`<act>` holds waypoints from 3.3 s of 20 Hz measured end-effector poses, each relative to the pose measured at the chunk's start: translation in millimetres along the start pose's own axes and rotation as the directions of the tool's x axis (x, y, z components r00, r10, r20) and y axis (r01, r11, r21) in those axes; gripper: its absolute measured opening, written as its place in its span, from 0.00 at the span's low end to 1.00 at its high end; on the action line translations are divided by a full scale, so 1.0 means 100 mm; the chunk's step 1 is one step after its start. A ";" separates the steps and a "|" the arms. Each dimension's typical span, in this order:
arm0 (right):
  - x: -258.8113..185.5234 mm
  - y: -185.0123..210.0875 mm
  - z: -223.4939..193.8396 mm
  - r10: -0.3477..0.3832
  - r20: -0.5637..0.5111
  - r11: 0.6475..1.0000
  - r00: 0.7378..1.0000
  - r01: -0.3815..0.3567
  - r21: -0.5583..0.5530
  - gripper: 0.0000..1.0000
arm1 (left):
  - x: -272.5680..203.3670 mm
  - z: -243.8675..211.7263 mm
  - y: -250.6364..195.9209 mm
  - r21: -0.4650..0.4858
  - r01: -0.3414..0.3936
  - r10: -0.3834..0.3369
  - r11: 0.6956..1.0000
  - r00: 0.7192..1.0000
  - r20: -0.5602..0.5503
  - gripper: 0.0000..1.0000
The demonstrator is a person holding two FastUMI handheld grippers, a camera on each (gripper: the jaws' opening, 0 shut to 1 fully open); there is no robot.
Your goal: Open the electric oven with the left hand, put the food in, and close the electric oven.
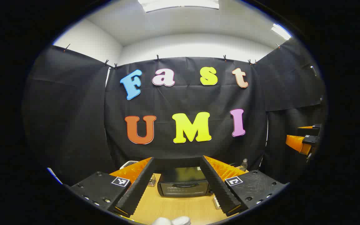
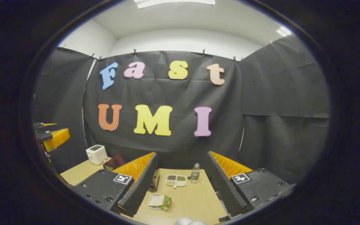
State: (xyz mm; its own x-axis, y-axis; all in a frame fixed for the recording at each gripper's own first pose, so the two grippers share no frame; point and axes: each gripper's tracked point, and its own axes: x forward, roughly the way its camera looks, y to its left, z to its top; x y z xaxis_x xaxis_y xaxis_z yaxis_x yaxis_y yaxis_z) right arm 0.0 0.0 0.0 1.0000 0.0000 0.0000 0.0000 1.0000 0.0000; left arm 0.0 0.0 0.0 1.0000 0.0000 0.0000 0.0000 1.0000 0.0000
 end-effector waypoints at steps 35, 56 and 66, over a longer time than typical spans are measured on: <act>0.23 -0.59 -0.67 -0.132 -0.102 0.985 0.986 0.119 -0.123 0.97 | 1.79 -2.41 -0.33 -0.042 0.026 -0.037 0.999 0.963 -0.266 0.95; 0.48 -0.40 -1.01 -0.131 -0.188 0.989 0.973 0.114 -0.099 0.98 | 2.02 -3.22 -0.42 -0.028 0.067 -0.073 0.997 0.891 -0.447 0.98; 0.30 -0.31 -1.14 -0.107 -0.202 0.992 0.974 0.089 -0.094 0.98 | 1.31 -3.52 -0.40 -0.043 0.074 -0.086 0.996 0.870 -0.485 0.98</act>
State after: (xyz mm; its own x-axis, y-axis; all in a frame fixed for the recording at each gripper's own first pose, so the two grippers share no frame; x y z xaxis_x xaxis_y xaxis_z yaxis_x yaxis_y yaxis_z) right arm 30.0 -30.8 -114.2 0.9735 -0.1071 -0.2020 0.0895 0.9915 -0.0943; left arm 131.2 -40.0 -352.4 0.8705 -0.0859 -0.4847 0.0744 0.9963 -0.0430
